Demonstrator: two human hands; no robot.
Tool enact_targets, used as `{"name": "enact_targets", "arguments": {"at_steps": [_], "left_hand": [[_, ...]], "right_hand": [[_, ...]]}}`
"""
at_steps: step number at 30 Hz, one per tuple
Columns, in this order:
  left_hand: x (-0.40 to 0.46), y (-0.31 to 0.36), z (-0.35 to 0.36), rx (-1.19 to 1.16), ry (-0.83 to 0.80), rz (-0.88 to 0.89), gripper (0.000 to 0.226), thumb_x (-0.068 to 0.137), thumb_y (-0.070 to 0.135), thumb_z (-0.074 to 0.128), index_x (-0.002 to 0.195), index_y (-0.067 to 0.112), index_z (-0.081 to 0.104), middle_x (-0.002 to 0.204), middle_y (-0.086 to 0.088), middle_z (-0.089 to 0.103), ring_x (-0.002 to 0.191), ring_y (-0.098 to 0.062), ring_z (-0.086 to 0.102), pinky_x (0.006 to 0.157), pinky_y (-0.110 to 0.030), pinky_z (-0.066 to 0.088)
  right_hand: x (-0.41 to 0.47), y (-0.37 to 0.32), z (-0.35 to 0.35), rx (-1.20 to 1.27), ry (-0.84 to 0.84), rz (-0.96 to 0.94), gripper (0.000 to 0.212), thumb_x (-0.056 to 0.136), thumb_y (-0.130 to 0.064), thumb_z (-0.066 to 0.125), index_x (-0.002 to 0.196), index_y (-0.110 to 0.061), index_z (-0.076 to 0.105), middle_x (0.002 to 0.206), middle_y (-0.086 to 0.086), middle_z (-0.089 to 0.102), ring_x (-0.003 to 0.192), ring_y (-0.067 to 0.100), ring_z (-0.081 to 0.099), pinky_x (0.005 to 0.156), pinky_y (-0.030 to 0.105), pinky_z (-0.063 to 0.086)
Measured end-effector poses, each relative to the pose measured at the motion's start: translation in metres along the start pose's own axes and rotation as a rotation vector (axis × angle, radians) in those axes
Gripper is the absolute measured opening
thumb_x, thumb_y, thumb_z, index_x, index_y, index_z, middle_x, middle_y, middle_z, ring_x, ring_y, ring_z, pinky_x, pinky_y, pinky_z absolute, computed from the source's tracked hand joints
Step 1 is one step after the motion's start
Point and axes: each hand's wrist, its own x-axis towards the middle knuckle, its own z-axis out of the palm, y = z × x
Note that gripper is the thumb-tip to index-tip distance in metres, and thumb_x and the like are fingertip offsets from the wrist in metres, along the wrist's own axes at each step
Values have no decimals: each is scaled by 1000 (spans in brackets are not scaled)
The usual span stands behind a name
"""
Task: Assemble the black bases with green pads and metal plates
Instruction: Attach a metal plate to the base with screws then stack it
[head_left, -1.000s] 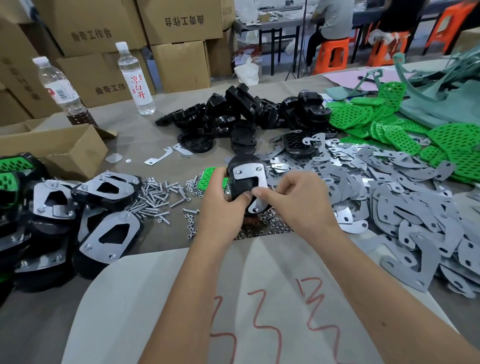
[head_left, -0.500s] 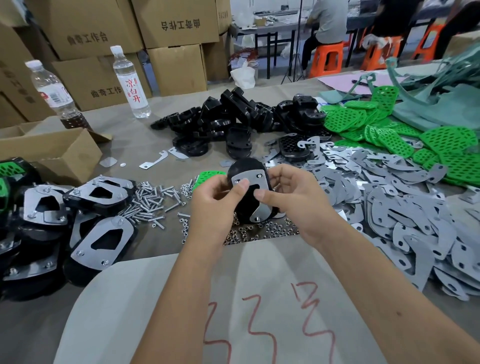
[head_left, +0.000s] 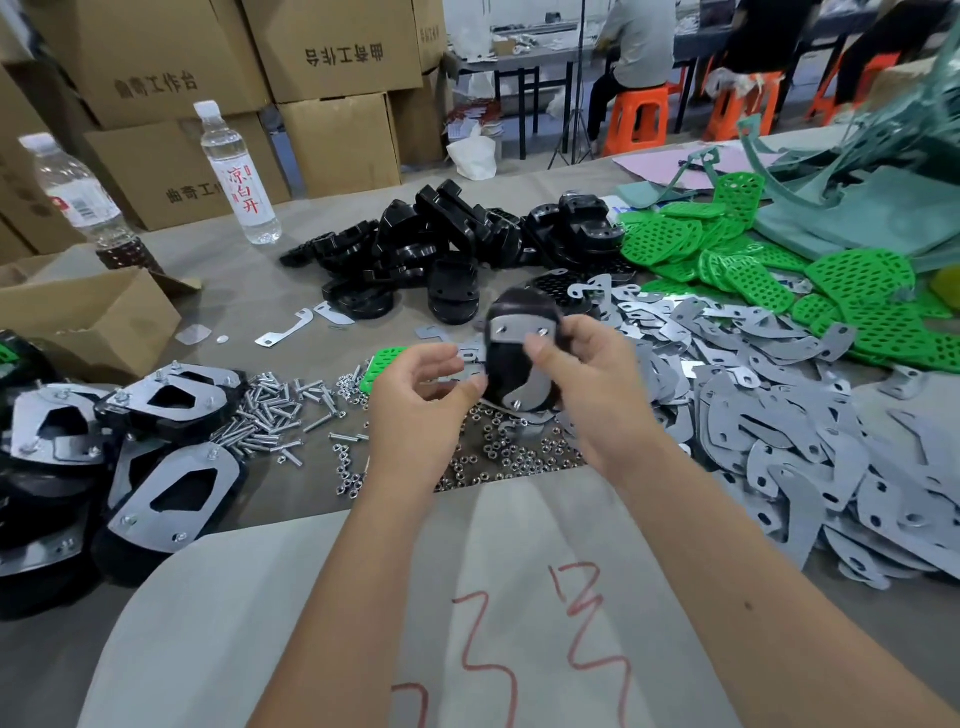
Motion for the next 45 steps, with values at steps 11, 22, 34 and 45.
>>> {"name": "enact_targets", "arguments": {"at_steps": [11,22,34,45], "left_hand": [[10,12,67,842,-275,249,51,75,59,85,112,28,70,114,1,54,111,-25,53,87,-40,51],[10,8,34,828,-231,189,36,83,37,85,109,20,68,97,1,68,93,-24,64,85,-40,53],[7,1,-10,-49,-21,-60,24,98,18,70,75,21,76,61,1,68,52,-11,57,56,-23,48],[-5,5,-17,-127,-255,-88,22,96,15,69,77,23,75,61,0,61,49,-12,54,46,-19,41]], "right_hand": [[18,-5,-30,10,420,-53,17,100,-24,67,103,-7,64,90,3,67,76,9,56,71,27,50],[18,-7,-33,157,478,52,18,99,-27,68,88,-17,58,92,7,63,81,21,55,73,39,48],[10,1,-11,-62,170,13,11,96,-20,72,91,-11,69,72,-10,65,69,8,57,67,27,50],[-6,2,6,-126,-58,12,11,95,-22,72,96,-11,70,94,20,75,77,25,67,75,47,54]]}}
